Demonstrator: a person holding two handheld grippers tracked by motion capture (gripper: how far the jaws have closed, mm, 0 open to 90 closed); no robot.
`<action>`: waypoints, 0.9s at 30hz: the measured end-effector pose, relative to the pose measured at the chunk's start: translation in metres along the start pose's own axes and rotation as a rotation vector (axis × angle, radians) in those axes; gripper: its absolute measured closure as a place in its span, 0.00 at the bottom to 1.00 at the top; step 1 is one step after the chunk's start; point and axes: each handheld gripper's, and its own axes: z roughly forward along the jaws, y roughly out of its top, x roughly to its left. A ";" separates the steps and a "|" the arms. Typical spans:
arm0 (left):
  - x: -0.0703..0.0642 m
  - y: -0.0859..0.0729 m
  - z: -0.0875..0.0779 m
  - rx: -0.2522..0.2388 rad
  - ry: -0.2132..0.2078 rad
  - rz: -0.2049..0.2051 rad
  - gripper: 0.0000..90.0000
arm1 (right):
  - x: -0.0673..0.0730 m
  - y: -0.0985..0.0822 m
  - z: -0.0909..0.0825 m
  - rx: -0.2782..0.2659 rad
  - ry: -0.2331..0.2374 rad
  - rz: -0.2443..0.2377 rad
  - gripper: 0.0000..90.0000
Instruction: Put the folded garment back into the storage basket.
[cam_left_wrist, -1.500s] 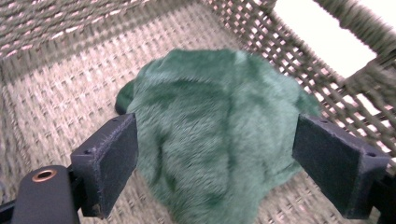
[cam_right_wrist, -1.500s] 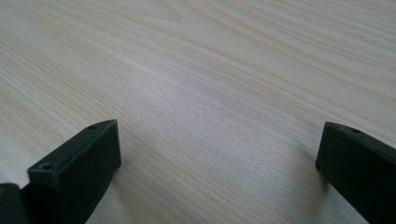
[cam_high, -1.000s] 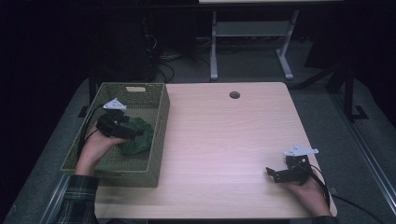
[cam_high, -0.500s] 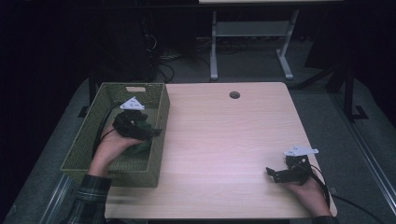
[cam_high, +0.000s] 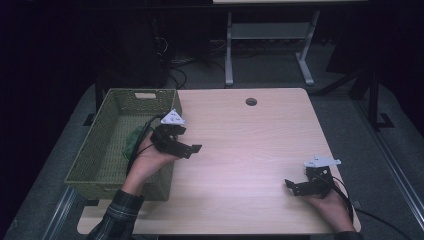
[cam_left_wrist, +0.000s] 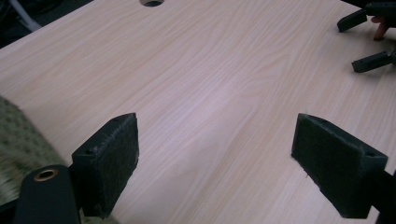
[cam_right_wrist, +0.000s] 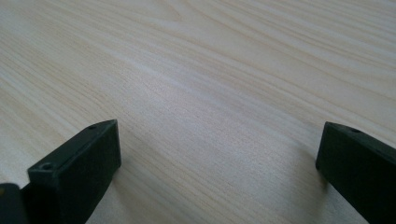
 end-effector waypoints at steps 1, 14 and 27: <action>-0.003 0.001 0.003 -0.002 -0.004 0.004 0.16 | 0.000 0.000 0.000 0.000 0.000 0.001 0.00; -0.038 -0.004 0.045 0.022 -0.037 0.046 0.16 | 0.000 0.000 0.000 0.000 0.000 0.001 0.00; -0.052 -0.029 0.080 0.028 -0.055 0.063 0.15 | 0.000 0.000 0.000 0.000 0.000 0.001 0.00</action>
